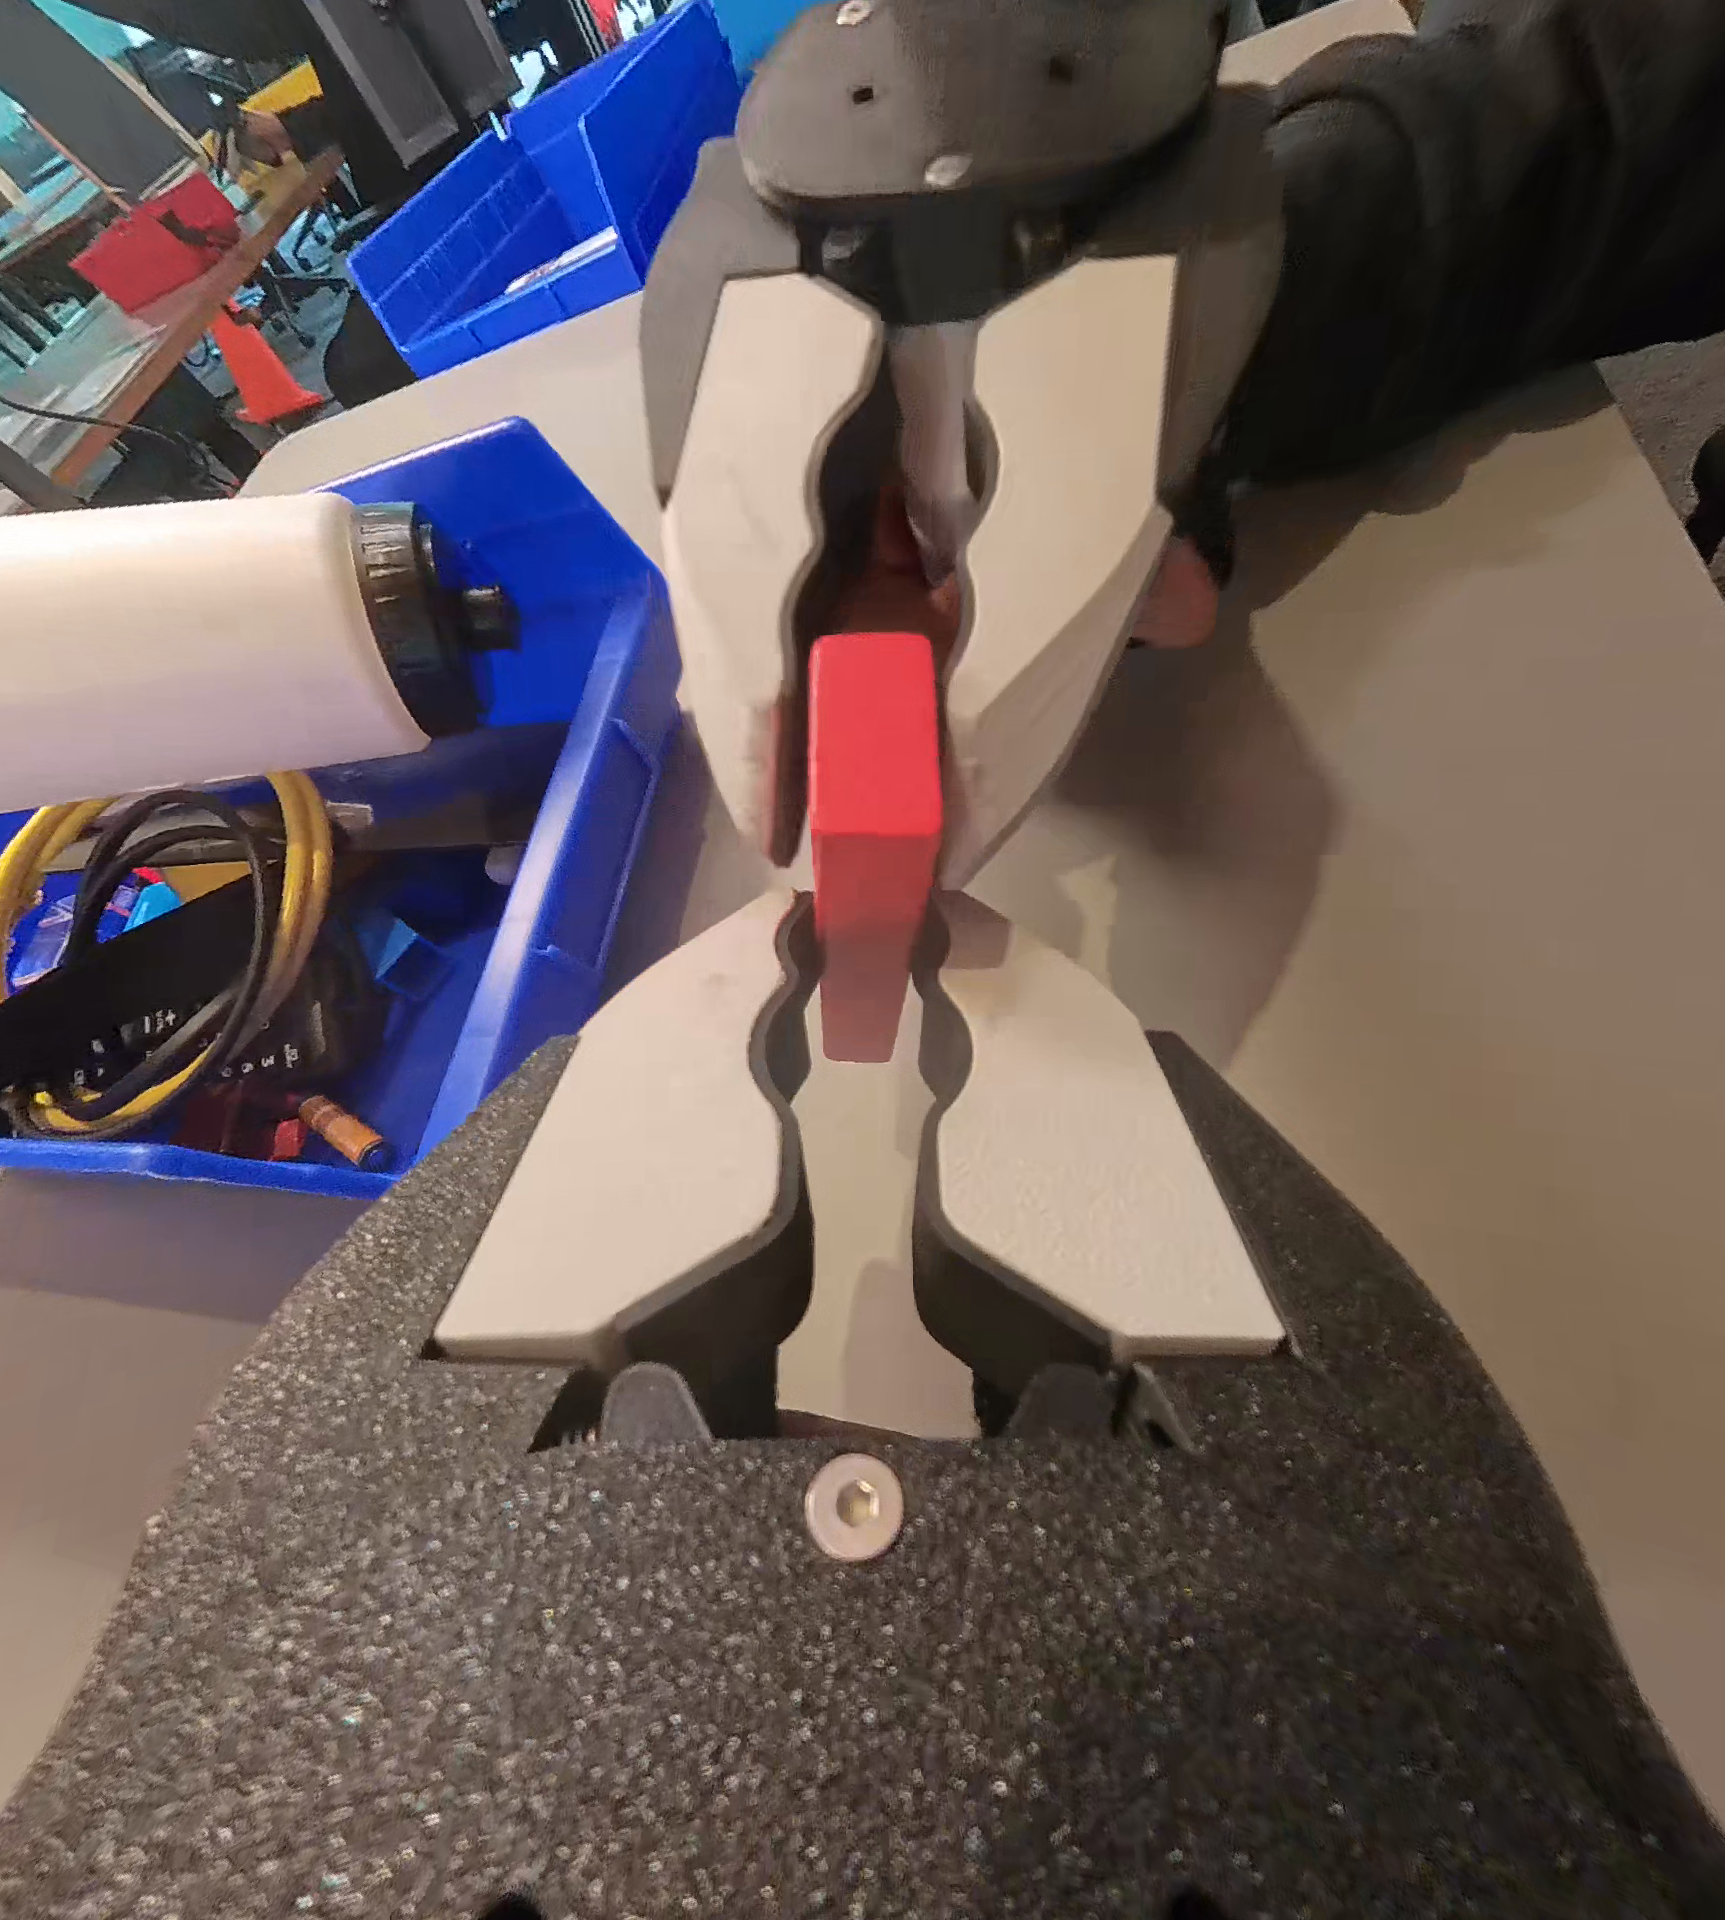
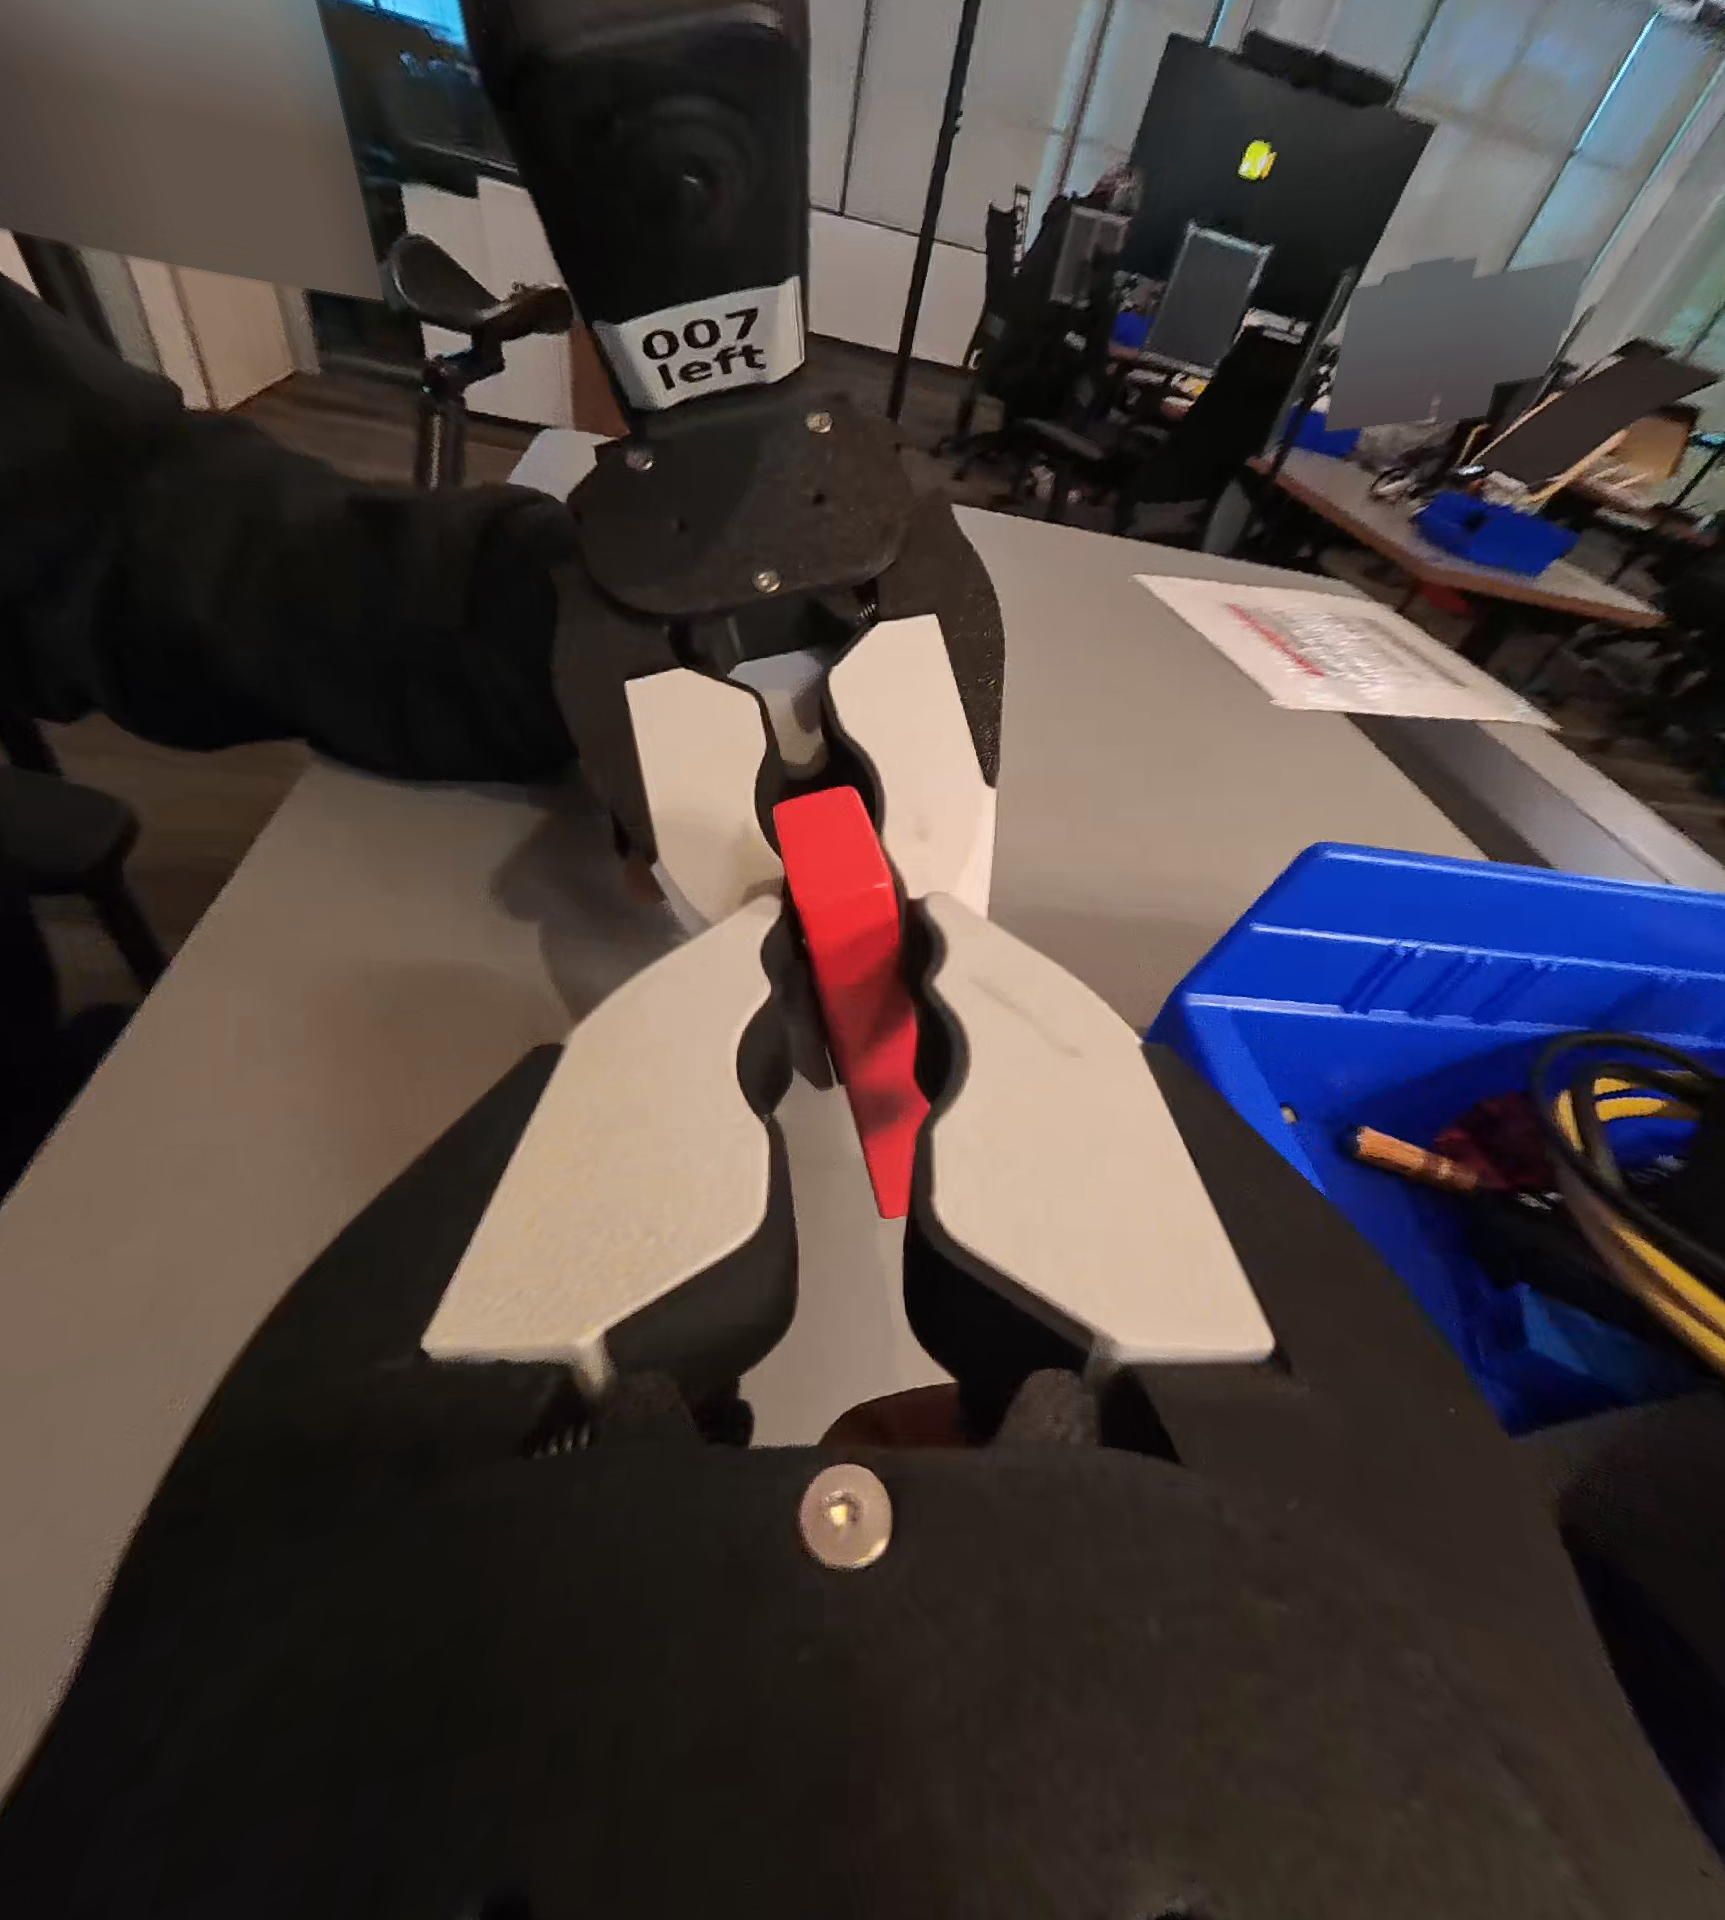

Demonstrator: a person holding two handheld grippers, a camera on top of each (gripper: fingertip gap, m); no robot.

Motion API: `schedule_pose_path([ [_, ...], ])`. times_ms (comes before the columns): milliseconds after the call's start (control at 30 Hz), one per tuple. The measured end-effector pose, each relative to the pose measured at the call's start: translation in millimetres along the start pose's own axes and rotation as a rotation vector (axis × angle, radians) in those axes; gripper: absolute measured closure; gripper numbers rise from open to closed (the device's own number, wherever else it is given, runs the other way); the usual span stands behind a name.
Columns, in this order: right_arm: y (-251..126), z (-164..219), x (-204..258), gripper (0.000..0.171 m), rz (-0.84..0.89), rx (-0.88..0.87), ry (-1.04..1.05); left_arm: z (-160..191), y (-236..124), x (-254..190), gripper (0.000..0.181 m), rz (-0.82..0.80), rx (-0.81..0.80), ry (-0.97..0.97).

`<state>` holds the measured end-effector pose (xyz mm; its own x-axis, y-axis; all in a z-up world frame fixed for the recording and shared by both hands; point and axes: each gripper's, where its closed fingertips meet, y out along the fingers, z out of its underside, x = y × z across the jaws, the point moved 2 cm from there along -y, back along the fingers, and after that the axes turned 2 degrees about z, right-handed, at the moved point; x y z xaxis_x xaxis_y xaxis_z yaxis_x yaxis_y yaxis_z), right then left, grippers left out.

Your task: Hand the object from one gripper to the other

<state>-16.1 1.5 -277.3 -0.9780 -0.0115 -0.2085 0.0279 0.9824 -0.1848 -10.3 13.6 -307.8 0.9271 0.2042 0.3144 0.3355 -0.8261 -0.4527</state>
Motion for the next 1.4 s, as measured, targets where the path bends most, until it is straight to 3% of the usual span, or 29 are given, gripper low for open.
schedule_pose_path([
  [67,-1.9,-1.9,-1.4,0.154,0.048,0.003,-0.095,-1.9,-1.0,4.5,0.160,-0.016,-0.034,-0.056],
  [167,-9.9,-12.4,4.5,0.155,0.124,-0.032,-0.348,-0.3,-6.6,15.0,0.131,0.019,-0.069,-0.257],
  [233,-13.3,-19.5,6.8,0.155,0.210,-0.040,-0.520,2.5,-12.6,18.3,0.124,0.075,-0.108,-0.376],
  [400,-14.0,-27.6,15.8,0.155,0.356,-0.018,-0.847,-2.0,-18.8,18.6,0.140,0.392,-0.290,-0.903],
  [500,-13.8,-28.9,19.4,0.155,0.403,-0.011,-0.967,-9.7,-22.7,29.7,0.133,0.458,-0.429,-1.107],
  [600,-12.9,-26.3,20.9,0.155,0.424,0.010,-1.056,-18.1,-20.4,24.4,0.121,0.552,-0.475,-1.188],
  [733,-3.6,-11.4,28.3,0.155,0.386,0.077,-1.198,-27.3,-7.1,13.9,0.125,0.629,-0.480,-1.265],
  [800,2.7,-2.8,31.2,0.154,0.368,0.103,-1.241,-23.5,0.5,12.3,0.152,0.573,-0.448,-1.250],
  [933,5.1,2.2,20.2,0.142,0.391,0.128,-1.093,-24.0,-12.5,29.3,0.159,0.437,-0.538,-1.152],
  [1033,4.5,-1.0,15.7,0.136,0.308,0.067,-0.758,-32.2,-36.2,49.5,0.162,0.224,-0.645,-0.927],
  [1200,6.1,-5.2,-1.0,0.110,0.159,-0.015,-0.103,-64.7,-76.8,35.9,0.162,-0.035,-0.792,-0.289],
  [1300,4.2,-14.2,-0.3,0.114,0.069,-0.112,0.097,-70.5,-70.0,18.6,0.163,-0.048,-0.763,-0.120],
  [1400,7.0,-15.5,8.8,0.125,0.011,-0.120,0.109,-69.7,-53.5,3.0,0.162,-0.010,-0.705,-0.041],
])
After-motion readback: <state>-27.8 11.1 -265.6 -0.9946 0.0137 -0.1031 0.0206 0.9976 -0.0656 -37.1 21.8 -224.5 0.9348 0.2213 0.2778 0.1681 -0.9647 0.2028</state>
